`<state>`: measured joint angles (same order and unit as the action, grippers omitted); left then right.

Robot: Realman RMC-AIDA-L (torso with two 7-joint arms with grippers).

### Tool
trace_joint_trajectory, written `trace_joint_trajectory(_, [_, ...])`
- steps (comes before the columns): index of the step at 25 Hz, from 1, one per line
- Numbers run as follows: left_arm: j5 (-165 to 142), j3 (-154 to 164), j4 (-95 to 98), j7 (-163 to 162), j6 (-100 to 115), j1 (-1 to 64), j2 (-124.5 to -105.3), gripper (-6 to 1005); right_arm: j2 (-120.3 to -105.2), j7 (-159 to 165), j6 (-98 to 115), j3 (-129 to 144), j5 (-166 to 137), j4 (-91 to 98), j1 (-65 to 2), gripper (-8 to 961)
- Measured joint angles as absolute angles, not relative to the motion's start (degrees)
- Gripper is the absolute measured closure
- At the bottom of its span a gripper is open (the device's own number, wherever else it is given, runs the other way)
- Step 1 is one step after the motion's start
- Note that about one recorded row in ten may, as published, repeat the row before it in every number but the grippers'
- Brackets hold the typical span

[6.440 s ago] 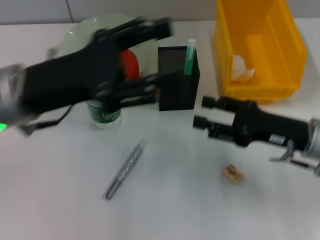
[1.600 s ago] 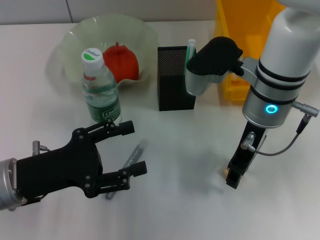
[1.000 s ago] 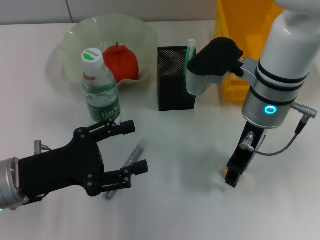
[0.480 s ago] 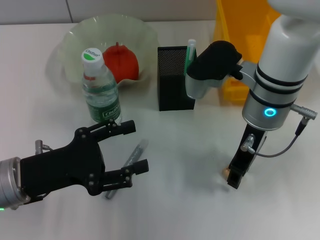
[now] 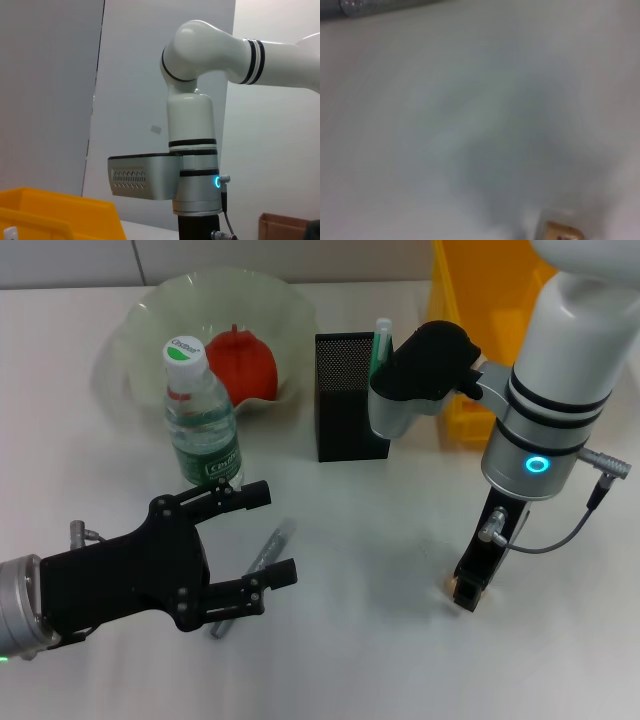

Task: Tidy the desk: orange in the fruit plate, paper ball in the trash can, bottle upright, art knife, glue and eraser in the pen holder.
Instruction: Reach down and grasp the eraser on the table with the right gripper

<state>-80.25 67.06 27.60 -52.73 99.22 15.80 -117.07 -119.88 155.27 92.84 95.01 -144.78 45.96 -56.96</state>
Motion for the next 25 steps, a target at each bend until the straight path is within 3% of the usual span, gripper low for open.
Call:
trace_joint_trajectory(18, [-80.24, 67.06, 27.6, -52.73, 99.23, 15.7, -117.07, 198, -119.88, 155.38, 92.83, 95.19, -144.66, 45.97, -56.95, 547])
trace_joint_trajectory(19, [-80.24, 67.06, 27.59, -52.73, 99.23, 15.66, -117.07, 198, -119.88, 155.32, 92.82, 95.19, -144.66, 45.97, -56.95, 608])
trace_joint_trajectory(25, [-80.24, 67.06, 27.59, -52.73, 99.23, 15.64, -117.13, 198, -119.88, 155.22, 92.81, 95.18, -144.66, 45.97, -56.95, 654])
